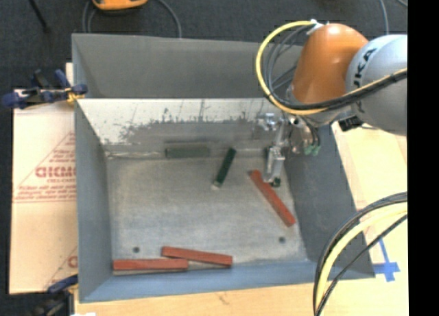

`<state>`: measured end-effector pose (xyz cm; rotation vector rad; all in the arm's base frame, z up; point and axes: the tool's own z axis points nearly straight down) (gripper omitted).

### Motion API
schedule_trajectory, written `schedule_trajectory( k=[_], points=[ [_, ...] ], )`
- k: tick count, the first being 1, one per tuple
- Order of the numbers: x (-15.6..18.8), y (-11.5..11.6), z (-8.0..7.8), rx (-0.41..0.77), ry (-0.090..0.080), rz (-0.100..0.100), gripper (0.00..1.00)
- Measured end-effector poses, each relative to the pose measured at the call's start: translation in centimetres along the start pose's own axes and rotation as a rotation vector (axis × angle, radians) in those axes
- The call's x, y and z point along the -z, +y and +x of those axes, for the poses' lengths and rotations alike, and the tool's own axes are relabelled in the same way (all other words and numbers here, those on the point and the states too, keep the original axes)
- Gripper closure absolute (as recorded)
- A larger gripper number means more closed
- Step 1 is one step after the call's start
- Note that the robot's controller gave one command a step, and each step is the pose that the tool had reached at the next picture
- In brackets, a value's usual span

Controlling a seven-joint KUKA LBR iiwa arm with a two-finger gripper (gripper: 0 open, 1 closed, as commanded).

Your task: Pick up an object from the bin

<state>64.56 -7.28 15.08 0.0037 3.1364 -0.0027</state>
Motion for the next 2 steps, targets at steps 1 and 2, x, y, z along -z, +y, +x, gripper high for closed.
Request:
schedule_trajectory(
  k=[1,2],
  points=[
    [-1.2,4.8,0.8,0.249,0.000,0.000,0.00],
    [-2.7,5.3,0.1,0.420,-0.003,-0.002,0.00]
  ],
)
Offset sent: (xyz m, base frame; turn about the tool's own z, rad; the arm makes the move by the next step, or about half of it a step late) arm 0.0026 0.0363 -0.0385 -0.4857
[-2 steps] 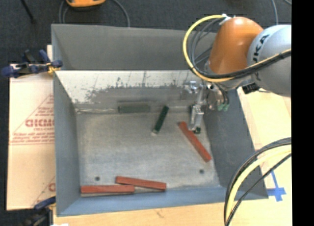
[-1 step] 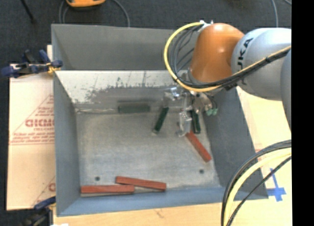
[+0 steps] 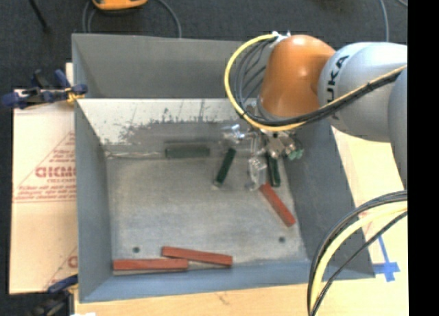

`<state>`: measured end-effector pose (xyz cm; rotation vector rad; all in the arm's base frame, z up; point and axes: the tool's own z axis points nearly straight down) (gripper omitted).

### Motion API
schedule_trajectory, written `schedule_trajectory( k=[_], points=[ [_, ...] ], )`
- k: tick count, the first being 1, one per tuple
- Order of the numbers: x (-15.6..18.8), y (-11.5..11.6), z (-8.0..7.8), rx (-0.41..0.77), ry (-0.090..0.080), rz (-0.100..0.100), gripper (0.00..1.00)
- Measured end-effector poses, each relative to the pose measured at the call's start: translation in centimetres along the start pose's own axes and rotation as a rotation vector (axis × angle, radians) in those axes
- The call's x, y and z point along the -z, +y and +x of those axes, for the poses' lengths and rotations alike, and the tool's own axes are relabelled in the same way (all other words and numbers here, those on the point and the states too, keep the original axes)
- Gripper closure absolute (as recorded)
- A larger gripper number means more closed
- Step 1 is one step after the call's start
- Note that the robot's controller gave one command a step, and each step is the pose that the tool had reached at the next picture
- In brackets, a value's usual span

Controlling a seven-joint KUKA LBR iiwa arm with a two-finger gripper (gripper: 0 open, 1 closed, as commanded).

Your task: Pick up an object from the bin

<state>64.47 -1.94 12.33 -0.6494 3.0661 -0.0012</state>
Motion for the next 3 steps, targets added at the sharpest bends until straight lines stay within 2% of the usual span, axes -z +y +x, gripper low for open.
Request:
schedule_trajectory(
  k=[1,2,3],
  points=[
    [-0.2,-0.6,0.4,0.157,0.003,0.001,0.00],
    [-4.6,-0.1,0.4,0.207,-0.001,-0.001,0.00],
    [-6.1,-0.1,-0.1,0.311,-0.012,0.008,1.00]
  ],
)
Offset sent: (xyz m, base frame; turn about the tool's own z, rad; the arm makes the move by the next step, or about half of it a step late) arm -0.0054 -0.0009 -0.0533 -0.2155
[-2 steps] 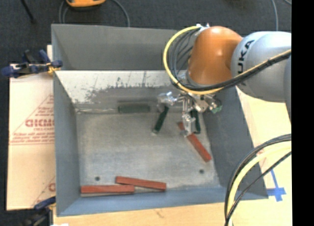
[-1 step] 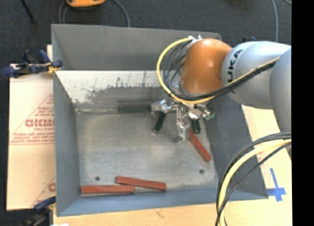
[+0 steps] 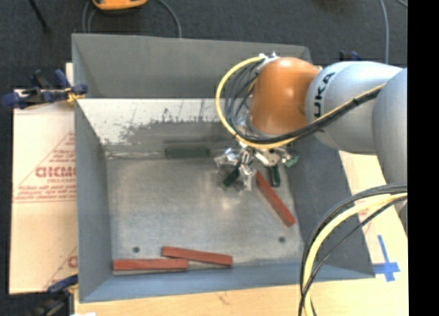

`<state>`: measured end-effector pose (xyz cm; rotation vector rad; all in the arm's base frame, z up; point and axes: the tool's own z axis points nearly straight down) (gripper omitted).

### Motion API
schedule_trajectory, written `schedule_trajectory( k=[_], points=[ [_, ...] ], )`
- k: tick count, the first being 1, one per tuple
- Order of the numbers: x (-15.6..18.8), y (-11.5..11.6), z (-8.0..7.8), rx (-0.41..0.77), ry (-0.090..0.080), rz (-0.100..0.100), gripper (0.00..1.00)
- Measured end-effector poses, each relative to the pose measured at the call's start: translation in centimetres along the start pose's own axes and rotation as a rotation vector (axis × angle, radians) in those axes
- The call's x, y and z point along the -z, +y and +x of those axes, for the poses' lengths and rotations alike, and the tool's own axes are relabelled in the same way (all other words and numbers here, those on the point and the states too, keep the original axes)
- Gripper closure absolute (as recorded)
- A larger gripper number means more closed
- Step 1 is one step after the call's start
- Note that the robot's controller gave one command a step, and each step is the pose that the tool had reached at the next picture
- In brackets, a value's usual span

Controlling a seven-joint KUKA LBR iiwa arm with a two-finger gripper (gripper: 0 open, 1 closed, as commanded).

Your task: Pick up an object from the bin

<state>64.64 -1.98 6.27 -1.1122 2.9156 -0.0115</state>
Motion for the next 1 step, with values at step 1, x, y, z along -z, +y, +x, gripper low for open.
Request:
schedule_trajectory(
  k=[1],
  points=[
    [0.05,0.04,0.03,0.014,0.000,0.001,1.00]
  ],
)
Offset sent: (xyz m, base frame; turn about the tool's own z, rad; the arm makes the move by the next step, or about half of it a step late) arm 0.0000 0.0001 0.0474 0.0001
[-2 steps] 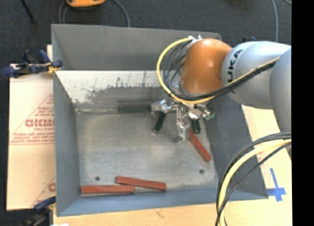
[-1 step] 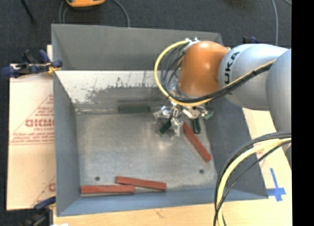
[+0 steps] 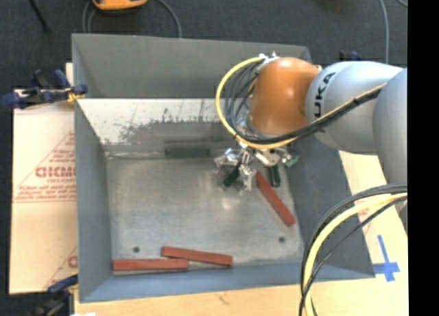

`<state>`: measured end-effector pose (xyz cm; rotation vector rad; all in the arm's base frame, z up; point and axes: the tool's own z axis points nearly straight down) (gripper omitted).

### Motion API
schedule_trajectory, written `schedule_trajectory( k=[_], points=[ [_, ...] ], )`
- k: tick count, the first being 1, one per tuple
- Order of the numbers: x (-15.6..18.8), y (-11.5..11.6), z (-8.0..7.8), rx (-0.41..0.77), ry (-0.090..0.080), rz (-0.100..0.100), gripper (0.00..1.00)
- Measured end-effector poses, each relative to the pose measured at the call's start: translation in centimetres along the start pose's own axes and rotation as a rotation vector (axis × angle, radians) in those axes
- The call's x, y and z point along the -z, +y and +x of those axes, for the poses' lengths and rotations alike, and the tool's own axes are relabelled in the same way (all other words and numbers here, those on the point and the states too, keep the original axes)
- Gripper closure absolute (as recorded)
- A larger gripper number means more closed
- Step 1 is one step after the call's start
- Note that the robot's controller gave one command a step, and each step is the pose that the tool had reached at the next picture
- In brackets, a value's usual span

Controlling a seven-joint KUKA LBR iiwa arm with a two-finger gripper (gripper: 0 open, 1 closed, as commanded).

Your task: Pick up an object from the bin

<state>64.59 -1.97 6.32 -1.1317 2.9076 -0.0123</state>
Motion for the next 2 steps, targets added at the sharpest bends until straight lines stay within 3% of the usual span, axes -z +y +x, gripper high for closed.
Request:
schedule_trajectory(
  k=[2],
  points=[
    [1.7,0.1,0.1,0.004,0.011,-0.010,1.00]
  ],
)
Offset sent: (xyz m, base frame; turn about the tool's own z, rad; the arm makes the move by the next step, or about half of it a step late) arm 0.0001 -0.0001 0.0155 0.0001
